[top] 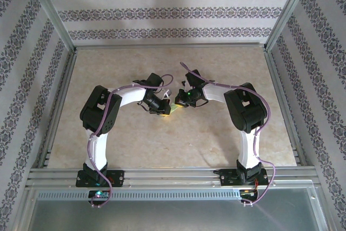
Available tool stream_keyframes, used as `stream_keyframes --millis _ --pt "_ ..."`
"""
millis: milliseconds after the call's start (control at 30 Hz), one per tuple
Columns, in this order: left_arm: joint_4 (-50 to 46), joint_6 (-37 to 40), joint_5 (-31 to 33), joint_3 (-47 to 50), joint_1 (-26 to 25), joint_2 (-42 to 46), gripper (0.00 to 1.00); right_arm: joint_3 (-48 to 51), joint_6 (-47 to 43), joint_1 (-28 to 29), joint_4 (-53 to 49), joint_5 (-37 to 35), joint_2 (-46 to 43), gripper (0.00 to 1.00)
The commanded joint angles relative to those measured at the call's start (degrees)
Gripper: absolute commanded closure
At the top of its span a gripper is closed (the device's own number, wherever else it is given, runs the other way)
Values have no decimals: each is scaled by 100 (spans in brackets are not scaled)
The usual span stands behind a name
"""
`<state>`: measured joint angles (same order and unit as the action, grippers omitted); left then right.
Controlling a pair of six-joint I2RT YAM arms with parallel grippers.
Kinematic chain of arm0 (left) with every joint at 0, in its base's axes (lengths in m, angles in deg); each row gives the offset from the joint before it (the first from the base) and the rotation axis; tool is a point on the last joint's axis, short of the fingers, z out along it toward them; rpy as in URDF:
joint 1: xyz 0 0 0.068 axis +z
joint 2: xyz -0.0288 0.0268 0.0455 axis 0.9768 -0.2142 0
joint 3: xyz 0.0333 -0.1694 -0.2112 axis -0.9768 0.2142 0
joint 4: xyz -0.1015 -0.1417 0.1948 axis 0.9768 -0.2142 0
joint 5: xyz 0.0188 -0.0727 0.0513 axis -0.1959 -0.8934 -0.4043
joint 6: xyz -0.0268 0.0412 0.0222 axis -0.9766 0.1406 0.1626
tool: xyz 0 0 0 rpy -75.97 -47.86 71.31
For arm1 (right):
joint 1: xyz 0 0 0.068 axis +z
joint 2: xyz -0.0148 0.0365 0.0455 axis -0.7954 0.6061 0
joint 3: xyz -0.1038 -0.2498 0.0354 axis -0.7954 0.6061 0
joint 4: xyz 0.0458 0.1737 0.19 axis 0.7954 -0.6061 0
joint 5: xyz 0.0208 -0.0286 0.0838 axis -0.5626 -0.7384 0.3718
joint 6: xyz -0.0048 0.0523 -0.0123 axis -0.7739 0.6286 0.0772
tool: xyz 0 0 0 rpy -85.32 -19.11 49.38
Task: Fold a paper plane with a square sheet of paper (fold left side to right side)
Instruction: Fold the wing for the fifth time at the center of the table.
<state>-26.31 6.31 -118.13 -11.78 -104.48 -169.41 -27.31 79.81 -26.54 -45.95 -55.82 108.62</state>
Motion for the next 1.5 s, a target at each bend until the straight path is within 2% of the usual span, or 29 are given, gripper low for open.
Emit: stream_keyframes --millis 0,600,900,1200,1433,1467 --pt "-36 55 172 -121 123 138 95 219 -113 65 -821 -647 467 100" --pt "-26 125 137 -67 295 102 95 251 -139 57 -865 -675 473 100" --pt "-540 684 330 77 310 49 95 236 -174 39 -924 -717 431 100" --pt "-932 1034 762 500 329 339 95 153 -196 39 -944 -709 405 100" --pt "-734 888 699 778 469 757 95 18 -287 48 -884 -579 229 100" --pt "-625 850 617 840 475 927 95 -44 -318 43 -865 -515 110 97"
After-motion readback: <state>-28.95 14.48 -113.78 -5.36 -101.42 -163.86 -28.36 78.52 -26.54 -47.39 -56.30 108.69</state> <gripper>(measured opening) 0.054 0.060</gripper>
